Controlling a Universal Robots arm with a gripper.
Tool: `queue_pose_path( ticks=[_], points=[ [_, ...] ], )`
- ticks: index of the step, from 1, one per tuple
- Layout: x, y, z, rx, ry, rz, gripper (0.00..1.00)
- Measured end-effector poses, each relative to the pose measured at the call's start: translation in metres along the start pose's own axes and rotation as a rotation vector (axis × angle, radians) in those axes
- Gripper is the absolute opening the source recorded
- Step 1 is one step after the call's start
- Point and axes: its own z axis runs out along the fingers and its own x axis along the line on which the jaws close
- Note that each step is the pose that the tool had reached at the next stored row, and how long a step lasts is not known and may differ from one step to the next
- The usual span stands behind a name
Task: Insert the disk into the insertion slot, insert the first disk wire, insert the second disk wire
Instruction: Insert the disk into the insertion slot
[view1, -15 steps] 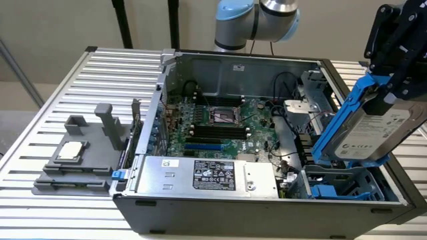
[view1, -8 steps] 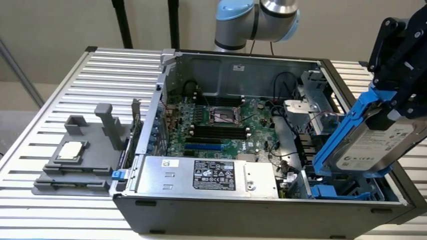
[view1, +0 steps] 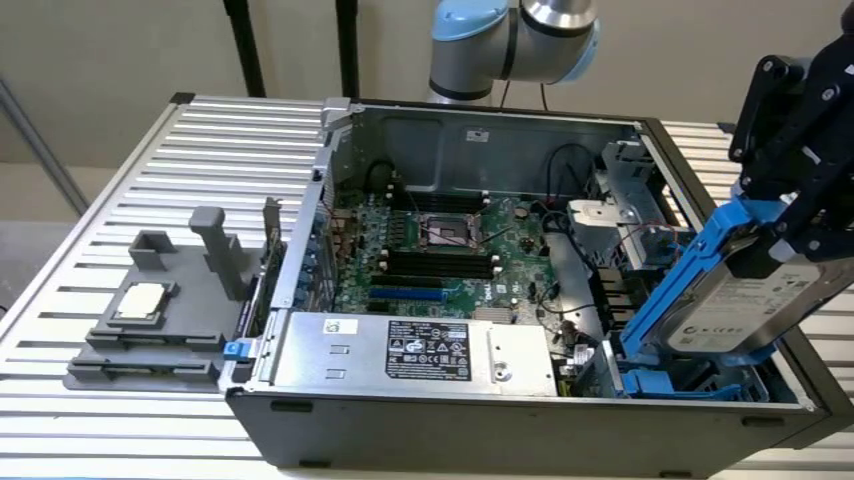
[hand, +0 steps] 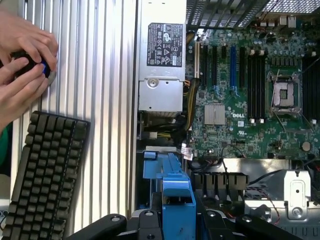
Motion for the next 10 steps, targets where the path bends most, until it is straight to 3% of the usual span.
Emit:
queue_pose_path(
  ticks=[10],
  points=[
    [0.0021,-0.0001,0.0056,-0.0005,-0.0074,-0.022,0.33]
  ],
)
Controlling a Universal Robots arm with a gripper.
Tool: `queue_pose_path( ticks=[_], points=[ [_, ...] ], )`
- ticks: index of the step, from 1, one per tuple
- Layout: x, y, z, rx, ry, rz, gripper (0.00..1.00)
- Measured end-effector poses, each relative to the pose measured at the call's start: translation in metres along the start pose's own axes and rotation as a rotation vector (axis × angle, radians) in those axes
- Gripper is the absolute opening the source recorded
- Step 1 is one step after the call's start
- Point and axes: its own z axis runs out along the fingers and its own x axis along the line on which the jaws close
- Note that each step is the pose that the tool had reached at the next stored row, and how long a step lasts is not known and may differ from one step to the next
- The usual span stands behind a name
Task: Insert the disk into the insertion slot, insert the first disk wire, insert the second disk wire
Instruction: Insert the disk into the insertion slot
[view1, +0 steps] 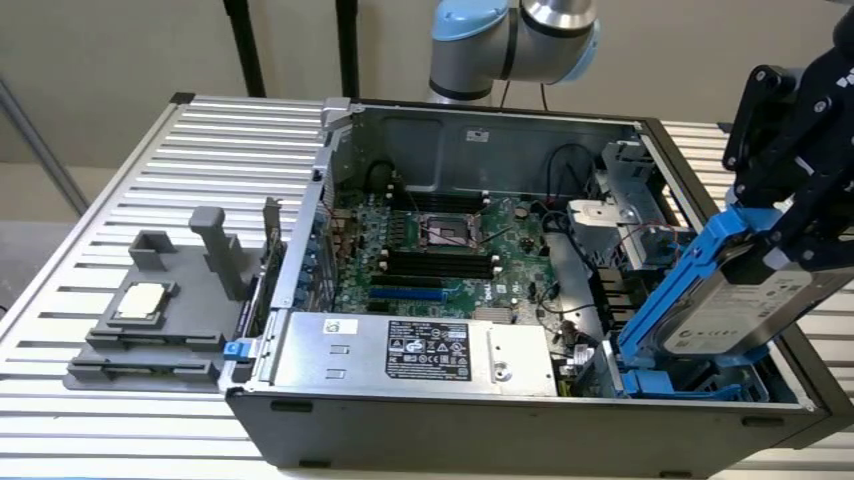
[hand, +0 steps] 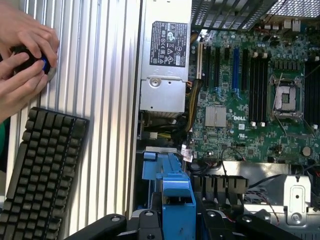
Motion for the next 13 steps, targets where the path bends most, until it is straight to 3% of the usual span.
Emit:
queue_pose_path(
  ticks=[6,13],
  points=[
    [0.0003,-0.0002,0.003,0.0002,-0.007,0.0,0.33],
    [0.0007,-0.0013,0.0056,0.0002,-0.0089,0.001,0.33]
  ],
)
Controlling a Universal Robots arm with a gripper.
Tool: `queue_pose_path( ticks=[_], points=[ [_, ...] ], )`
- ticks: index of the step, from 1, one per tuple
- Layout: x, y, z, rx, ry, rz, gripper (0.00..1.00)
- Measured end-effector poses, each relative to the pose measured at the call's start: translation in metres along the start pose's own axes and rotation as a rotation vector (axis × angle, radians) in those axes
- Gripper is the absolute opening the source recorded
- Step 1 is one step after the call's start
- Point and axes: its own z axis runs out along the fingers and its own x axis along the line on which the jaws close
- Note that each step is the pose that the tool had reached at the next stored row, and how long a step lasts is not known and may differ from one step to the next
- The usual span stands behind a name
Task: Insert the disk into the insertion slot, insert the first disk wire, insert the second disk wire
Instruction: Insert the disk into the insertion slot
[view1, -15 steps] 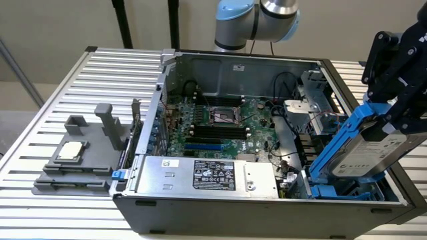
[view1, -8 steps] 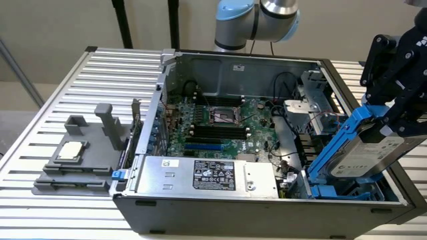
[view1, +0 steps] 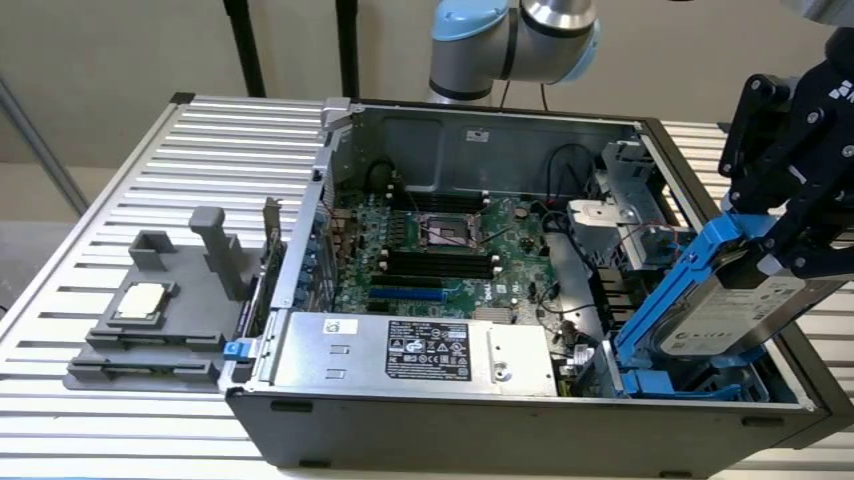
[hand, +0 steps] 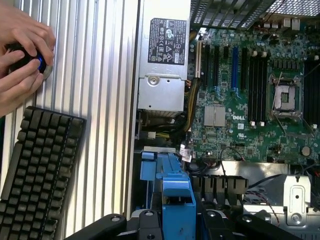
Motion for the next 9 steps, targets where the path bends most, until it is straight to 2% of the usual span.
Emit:
queue_pose_path(
  ticks=[9],
  points=[
    [0.0015,-0.0001,0.0018,0.0002,-0.0004,0.006,0.33]
  ],
)
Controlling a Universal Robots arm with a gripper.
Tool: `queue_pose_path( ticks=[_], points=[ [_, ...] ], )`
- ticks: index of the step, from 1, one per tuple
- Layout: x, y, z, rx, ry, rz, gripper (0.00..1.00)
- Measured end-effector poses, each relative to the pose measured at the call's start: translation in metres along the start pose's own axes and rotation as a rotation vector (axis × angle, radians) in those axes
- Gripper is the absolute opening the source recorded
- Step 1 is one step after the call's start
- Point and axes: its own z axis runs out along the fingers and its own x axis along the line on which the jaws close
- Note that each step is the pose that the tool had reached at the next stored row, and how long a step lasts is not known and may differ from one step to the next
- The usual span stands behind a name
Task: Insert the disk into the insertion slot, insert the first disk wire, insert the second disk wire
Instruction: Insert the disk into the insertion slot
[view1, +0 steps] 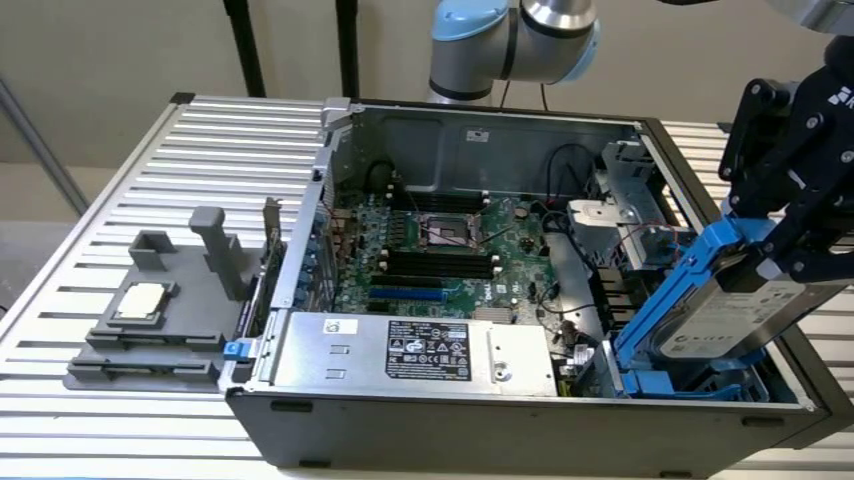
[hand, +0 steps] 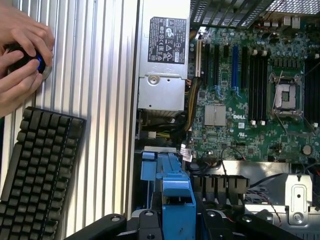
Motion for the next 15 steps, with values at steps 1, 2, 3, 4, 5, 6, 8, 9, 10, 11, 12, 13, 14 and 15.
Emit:
queue_pose_path(
  ticks=[1,2,3,4,5,6,8,9,10,11,12,13,14,15],
  points=[
    [0.0,0.0,0.0002,0.0,0.0001,0.0,0.33],
    [0.0001,0.0,0.0005,0.0,0.0002,0.0,0.33],
    [0.0002,-0.0001,0.0008,0.0,0.0001,0.0,0.33],
    [0.0002,-0.0001,0.0011,0.0,0.0,0.0,0.33],
    [0.0002,-0.0001,0.0015,0.0,-0.0001,0.0,0.33],
    [0.0002,-0.0001,0.0019,0.0,-0.0001,0.0,0.33],
    [0.0003,-0.0002,0.0029,0.0,-0.0001,0.0,0.33],
    [0.0004,-0.0002,0.0035,0.0,-0.0005,0.0,0.33],
    [0.0004,-0.0002,0.0041,0.0,-0.0009,0.0,0.33],
    [0.0004,-0.0003,0.0046,0.0001,-0.0017,0.0,0.33],
    [0.0005,-0.0004,0.0051,0.0001,-0.0025,0.0,0.33],
    [0.0005,-0.0004,0.0055,0.0,-0.0033,0.0,0.33],
    [0.0005,-0.0005,0.0059,0.0001,-0.0042,0.0,0.33],
    [0.0006,-0.0006,0.0063,0.0001,-0.0055,0.0,0.33]
  ],
)
